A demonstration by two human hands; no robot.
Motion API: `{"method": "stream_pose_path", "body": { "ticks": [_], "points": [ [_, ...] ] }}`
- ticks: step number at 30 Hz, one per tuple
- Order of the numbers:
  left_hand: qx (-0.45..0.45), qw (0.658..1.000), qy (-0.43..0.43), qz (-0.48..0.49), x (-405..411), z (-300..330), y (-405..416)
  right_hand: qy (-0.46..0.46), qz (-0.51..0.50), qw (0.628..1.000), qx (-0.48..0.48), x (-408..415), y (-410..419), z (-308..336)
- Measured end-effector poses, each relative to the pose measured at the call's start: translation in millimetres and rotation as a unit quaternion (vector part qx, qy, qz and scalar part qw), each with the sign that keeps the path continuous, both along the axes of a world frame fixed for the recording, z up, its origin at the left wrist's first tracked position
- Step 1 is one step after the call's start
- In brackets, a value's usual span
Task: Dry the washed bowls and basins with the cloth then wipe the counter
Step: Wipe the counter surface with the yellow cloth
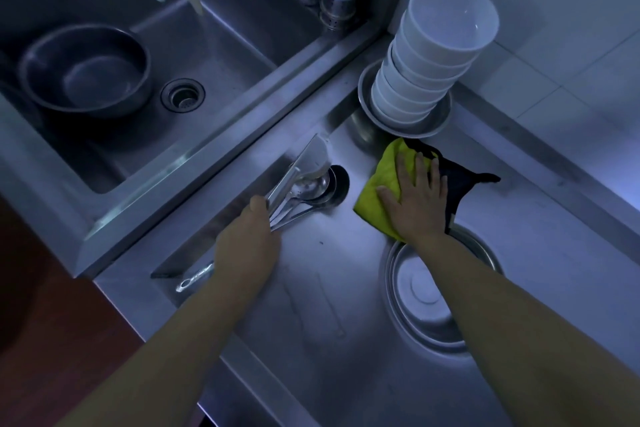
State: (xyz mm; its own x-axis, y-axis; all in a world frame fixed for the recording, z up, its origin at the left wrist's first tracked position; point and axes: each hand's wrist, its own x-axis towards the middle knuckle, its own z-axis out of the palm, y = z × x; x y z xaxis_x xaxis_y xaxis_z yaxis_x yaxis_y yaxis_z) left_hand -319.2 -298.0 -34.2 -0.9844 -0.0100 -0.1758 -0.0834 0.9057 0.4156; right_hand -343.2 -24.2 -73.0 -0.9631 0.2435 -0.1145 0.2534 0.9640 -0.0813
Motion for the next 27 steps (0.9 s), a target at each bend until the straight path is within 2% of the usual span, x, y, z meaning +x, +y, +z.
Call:
{"method": "stream_pose_path", "body": {
  "ticks": [10, 14, 17, 27],
  "points": [
    [-0.005, 0.999, 0.044, -0.009, -20, 37, -37, -0.016, -0.026, 1.0, 0.007, 14, -41, 5],
    [0.018, 0.996, 0.084, 0.01, -46, 57, -63, -0.023, -0.046, 0.999, 0.012, -1, -61, 7],
    [-0.006, 0.994, 0.102, 0.028, -63, 62, -82, -0.009, -0.058, 0.998, 0.007, -20, -83, 6],
    [0.002, 0.994, 0.089, 0.061, -80, 58, -144, 0.011, -0.034, 0.999, -0.023, -51, -167, -1]
  ]
}}
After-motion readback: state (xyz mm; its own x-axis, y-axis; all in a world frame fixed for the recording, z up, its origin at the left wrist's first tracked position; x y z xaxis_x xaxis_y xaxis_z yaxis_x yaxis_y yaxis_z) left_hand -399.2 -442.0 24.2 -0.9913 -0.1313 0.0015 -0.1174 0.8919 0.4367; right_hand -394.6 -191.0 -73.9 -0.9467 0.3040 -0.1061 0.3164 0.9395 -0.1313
